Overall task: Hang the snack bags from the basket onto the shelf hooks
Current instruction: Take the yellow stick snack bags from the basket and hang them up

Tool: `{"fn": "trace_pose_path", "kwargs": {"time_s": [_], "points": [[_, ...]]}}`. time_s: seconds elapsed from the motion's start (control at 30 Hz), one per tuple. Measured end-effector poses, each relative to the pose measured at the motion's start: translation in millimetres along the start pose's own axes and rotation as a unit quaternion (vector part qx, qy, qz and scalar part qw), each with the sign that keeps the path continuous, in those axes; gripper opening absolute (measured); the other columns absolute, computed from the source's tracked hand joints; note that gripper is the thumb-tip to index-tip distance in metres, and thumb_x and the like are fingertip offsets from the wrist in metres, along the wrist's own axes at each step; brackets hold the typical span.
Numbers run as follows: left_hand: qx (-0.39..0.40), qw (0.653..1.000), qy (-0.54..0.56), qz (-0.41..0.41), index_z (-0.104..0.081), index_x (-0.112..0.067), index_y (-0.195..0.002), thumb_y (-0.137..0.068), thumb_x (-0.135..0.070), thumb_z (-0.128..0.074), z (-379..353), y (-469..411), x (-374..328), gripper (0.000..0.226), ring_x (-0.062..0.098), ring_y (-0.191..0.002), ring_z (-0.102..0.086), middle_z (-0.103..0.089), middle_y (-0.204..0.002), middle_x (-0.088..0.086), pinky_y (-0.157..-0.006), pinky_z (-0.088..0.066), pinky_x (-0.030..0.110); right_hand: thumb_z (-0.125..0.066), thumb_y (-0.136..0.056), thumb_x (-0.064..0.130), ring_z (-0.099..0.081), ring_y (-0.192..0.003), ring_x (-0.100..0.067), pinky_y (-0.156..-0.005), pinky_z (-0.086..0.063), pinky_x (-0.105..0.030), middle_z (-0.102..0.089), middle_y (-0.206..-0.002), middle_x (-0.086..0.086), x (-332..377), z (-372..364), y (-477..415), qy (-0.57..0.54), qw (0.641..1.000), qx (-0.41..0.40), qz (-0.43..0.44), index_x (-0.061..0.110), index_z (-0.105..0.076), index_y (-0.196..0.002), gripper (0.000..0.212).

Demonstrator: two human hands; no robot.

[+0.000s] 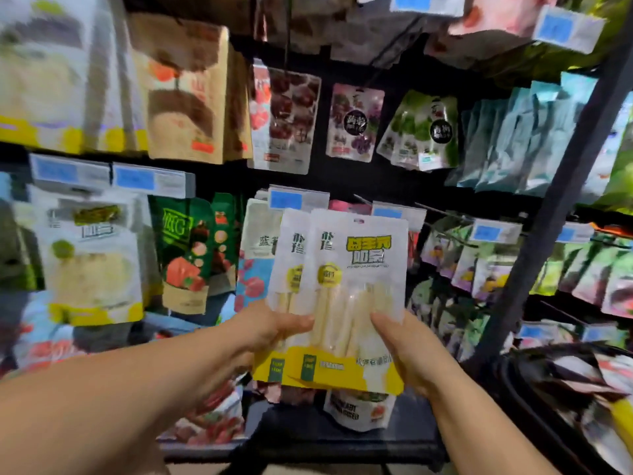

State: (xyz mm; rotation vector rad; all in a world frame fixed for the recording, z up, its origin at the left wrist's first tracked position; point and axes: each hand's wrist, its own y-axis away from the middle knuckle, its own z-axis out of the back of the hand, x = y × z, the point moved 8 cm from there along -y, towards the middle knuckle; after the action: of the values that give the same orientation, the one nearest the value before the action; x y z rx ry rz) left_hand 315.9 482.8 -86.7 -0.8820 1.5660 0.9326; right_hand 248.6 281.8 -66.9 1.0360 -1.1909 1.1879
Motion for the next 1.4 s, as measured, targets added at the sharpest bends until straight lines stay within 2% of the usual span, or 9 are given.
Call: {"fn": "trace_pose_path", "kwargs": {"time_s": [0.17,0.3,0.43,0.57,0.67,0.83,1.03,1.27,1.4], "points": [[-0.028,0.999,-0.018,-0.011,-0.069,-0.007,-0.111,-0.082,0.004,-0.071,51.3,16.8,0.5,0.031,0.02,-0.094,-0.073,-0.075,-0.107,0.011,-0.073,-0.058,0.028,-0.08,-0.065,0.037,-0.07,-0.105,-0.022,-0.102,-0.049,-0.05,-0.075,-0.109,0.0,-14.6,-54.1,-21.2,-0.004,0.999,0.047,0.004,0.023,-0.07,-0.111,0.049],[-0.044,0.999,-0.026,-0.011,-0.068,-0.01,-0.119,-0.068,-0.008,-0.086,89.4,28.0,1.6,0.054,0.024,-0.109,-0.069,-0.073,-0.114,0.008,-0.103,-0.048,0.043,-0.078,-0.078,0.017,-0.072,-0.1,-0.026,-0.098,-0.051,-0.049,-0.076,-0.104,-0.005,-23.3,-92.1,-38.1,-0.06,0.997,0.052,-0.002,0.016,-0.071,-0.109,0.032],[-0.098,0.995,-0.003,-0.002,-0.068,-0.01,-0.115,-0.075,-0.002,-0.078,130.7,43.4,2.1,0.041,0.027,-0.103,-0.07,-0.074,-0.11,0.012,-0.095,-0.052,0.042,-0.067,-0.087,-0.002,-0.072,-0.099,-0.033,-0.093,-0.054,-0.049,-0.075,-0.103,-0.014,-25.0,-134.7,-53.1,-0.113,0.99,0.078,-0.016,0.009,-0.07,-0.11,0.026],[-0.157,0.987,-0.019,0.005,-0.07,-0.008,-0.113,-0.062,-0.019,-0.092,181.7,63.0,6.3,0.057,0.025,-0.105,-0.07,-0.074,-0.11,0.009,-0.102,-0.049,0.043,-0.078,-0.068,0.011,-0.071,-0.098,-0.036,-0.094,-0.053,-0.052,-0.075,-0.102,-0.016,-24.6,-180.2,-67.1,-0.121,0.988,0.099,-0.02,0.006,-0.071,-0.108,0.041],[-0.215,0.976,-0.036,0.01,-0.071,-0.009,-0.109,-0.049,-0.037,-0.096,222.2,85.7,10.7,0.07,0.024,-0.103,-0.07,-0.076,-0.104,0.004,-0.101,-0.049,0.041,-0.075,-0.078,0.001,-0.072,-0.094,-0.037,-0.092,-0.054,-0.052,-0.075,-0.098,-0.017,-21.1,-214.2,-73.0,-0.11,0.985,0.131,-0.027,0.005,-0.071,-0.106,0.029],[-0.307,0.951,-0.015,-0.02,-0.073,-0.008,-0.096,-0.072,-0.023,-0.087,277.5,126.8,5.4,0.031,0.015,-0.074,-0.072,-0.077,-0.084,0.003,-0.066,-0.055,0.022,-0.077,-0.071,0.012,-0.072,-0.096,-0.033,-0.096,-0.052,-0.054,-0.076,-0.099,-0.012,-12.3,-264.3,-82.5,-0.077,0.984,0.162,-0.017,0.012,-0.073,-0.102,0.031],[-0.373,0.926,0.06,-0.025,-0.073,-0.004,-0.105,-0.05,-0.025,-0.09,326.0,183.3,9.5,0.061,0.034,-0.099,-0.07,-0.075,-0.1,0.015,-0.1,-0.05,0.053,-0.07,-0.085,0.002,-0.072,-0.096,-0.027,-0.096,-0.053,-0.052,-0.077,-0.099,-0.005,-0.7,-311.9,-95.7,-0.034,0.982,0.185,0.001,0.018,-0.073,-0.1,0.021],[-0.464,0.875,0.117,-0.078,-0.07,0.0,-0.105,-0.077,-0.004,-0.077,360.0,224.0,14.1,0.029,0.034,-0.091,-0.071,-0.076,-0.092,0.016,-0.088,-0.055,0.048,-0.075,-0.083,0.005,-0.072,-0.094,-0.028,-0.095,-0.053,-0.053,-0.077,-0.092,-0.002,13.9,-359.6,-110.1,0.012,0.985,0.173,0.021,0.023,-0.071,-0.086,0.019],[-0.467,0.866,0.146,-0.105,-0.075,-0.005,-0.099,-0.054,-0.017,-0.088,370.6,229.7,19.1,0.048,0.039,-0.1,-0.07,-0.074,-0.101,0.02,-0.095,-0.05,0.061,-0.079,-0.071,0.021,-0.071,-0.093,-0.03,-0.091,-0.055,-0.054,-0.076,-0.095,-0.006,22.1,-382.7,-116.0,0.03,0.985,0.17,0.019,0.021,-0.07,-0.092,0.023]]}}
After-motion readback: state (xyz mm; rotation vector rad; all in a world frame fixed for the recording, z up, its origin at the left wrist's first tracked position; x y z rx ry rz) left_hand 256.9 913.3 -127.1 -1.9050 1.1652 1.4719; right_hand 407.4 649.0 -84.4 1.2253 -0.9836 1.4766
